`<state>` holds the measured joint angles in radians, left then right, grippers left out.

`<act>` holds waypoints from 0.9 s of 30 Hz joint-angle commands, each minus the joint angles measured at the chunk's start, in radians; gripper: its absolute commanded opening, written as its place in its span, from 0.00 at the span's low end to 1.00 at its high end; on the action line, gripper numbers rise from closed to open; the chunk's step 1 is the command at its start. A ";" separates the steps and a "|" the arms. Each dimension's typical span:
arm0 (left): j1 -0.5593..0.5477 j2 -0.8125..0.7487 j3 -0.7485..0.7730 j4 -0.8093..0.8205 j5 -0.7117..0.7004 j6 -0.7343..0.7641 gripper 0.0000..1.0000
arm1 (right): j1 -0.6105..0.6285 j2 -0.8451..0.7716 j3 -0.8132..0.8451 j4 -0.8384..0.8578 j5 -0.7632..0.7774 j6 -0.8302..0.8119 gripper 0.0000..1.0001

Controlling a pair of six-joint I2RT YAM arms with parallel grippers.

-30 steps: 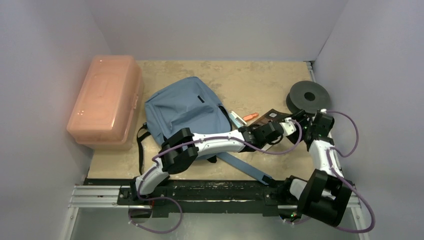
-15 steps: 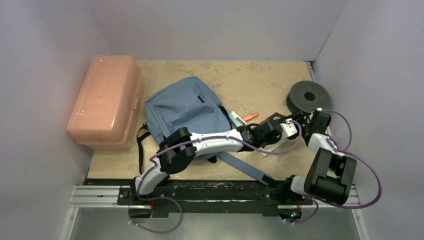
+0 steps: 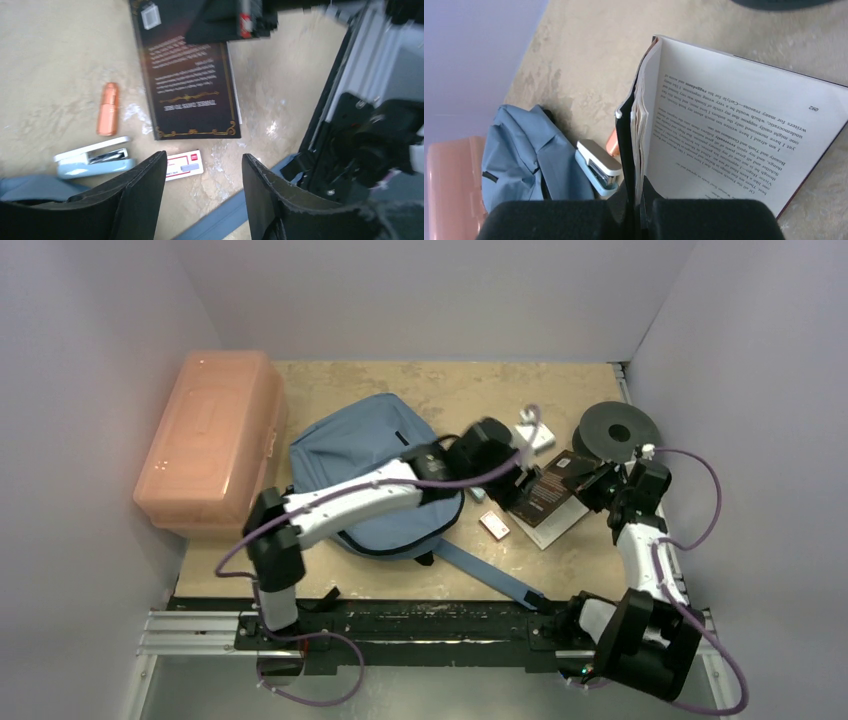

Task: Pack the student bag
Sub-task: Pick up the book from the center of the board.

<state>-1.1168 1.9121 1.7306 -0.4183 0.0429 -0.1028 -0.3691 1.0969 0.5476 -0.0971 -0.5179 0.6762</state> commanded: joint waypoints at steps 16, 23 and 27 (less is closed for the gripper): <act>0.547 -0.419 -0.356 0.302 0.584 -0.502 0.57 | 0.296 -0.129 0.366 0.116 -0.304 -0.051 0.00; 0.565 -0.342 -0.419 0.624 0.736 -0.732 0.59 | 0.356 -0.092 0.382 0.287 -0.451 0.072 0.00; 0.565 -0.341 -0.480 0.717 0.755 -0.771 0.63 | 0.408 -0.069 0.360 0.400 -0.500 0.158 0.00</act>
<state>-0.5549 1.5658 1.2999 0.1047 0.7155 -0.7765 -0.0051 1.0199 0.8722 0.0963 -0.9104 0.7261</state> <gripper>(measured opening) 0.618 0.016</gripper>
